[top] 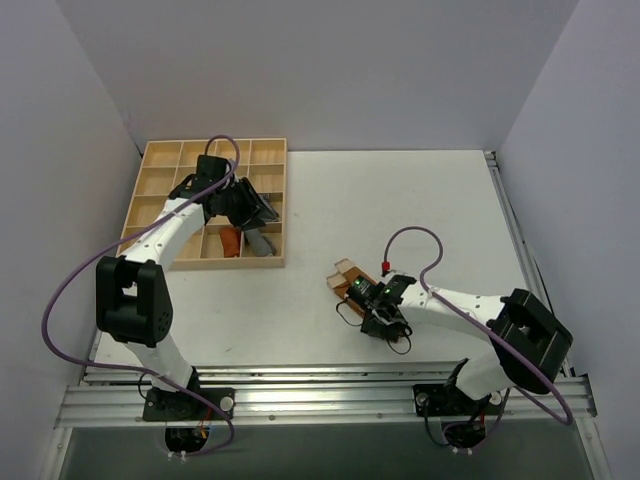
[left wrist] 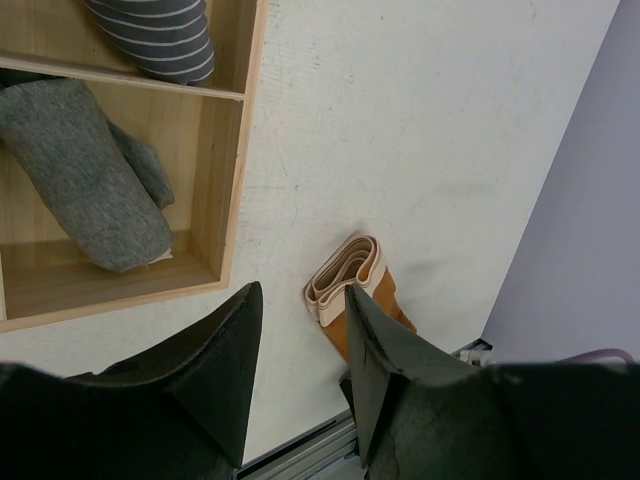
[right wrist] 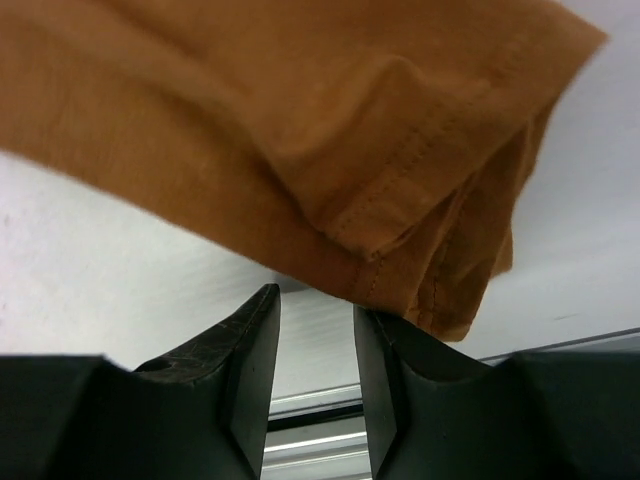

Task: Roll the underwear
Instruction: Fold the underwear

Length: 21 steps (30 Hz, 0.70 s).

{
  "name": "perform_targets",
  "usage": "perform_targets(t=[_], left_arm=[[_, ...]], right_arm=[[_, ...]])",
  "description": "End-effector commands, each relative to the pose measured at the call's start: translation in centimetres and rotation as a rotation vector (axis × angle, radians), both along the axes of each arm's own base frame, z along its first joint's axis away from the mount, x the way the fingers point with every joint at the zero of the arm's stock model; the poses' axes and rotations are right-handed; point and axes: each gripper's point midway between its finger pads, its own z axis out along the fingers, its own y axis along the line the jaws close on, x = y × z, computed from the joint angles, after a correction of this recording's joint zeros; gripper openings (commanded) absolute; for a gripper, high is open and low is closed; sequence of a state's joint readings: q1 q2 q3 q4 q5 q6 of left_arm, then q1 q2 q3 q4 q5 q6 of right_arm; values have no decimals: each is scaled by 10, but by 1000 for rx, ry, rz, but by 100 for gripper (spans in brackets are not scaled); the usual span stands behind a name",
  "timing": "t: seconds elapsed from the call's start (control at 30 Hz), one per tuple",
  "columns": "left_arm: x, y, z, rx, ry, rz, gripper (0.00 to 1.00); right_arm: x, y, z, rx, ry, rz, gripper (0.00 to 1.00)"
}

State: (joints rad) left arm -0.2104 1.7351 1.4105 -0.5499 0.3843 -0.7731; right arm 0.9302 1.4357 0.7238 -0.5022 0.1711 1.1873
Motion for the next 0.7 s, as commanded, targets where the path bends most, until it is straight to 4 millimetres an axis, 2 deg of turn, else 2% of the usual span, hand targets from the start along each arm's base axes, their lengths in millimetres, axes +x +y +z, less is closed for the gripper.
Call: perform_targets(t=[0.0,0.13,0.17,0.23,0.27,0.3,0.33,0.37,0.4,0.47,0.5,0.6,0.67], left_arm=[[-4,0,34,-13,-82,-7,47],[-8,1,41,-25,-101,-4,47],[-11,0,38,-33,-90,-8,47],[-14,-3,40,-42,-100,-15,47],[-16,-4,39,-46,-98,-26,47],[-19,-4,36,-48,-89,-33,47],[-21,-7,35,-49,-87,-47,47],[-24,-7,33,-44,-85,-61,47],[-27,-6,30,-39,-72,-69,47],[-32,-10,30,-38,-74,-96,47],[-35,-12,29,-35,-72,-121,47],[-41,-23,18,-15,-43,-184,47],[-41,-37,11,-6,-31,-235,47]], right_arm=[[15,-34,12,-105,-8,-33,32],[47,-65,16,-165,-10,-77,33],[64,-71,19,-160,-31,-107,33],[81,-78,16,-184,-33,-72,34],[102,-69,21,-143,-75,-62,34],[114,-75,14,-150,-56,-72,34],[127,-74,12,-149,-56,-8,35],[153,-62,22,-106,-100,11,35],[164,-63,12,-109,-72,31,35],[186,-55,12,-111,-77,130,36],[205,-48,15,-90,-91,151,36],[233,-32,24,6,-117,216,38],[238,-31,31,21,-117,238,38]])
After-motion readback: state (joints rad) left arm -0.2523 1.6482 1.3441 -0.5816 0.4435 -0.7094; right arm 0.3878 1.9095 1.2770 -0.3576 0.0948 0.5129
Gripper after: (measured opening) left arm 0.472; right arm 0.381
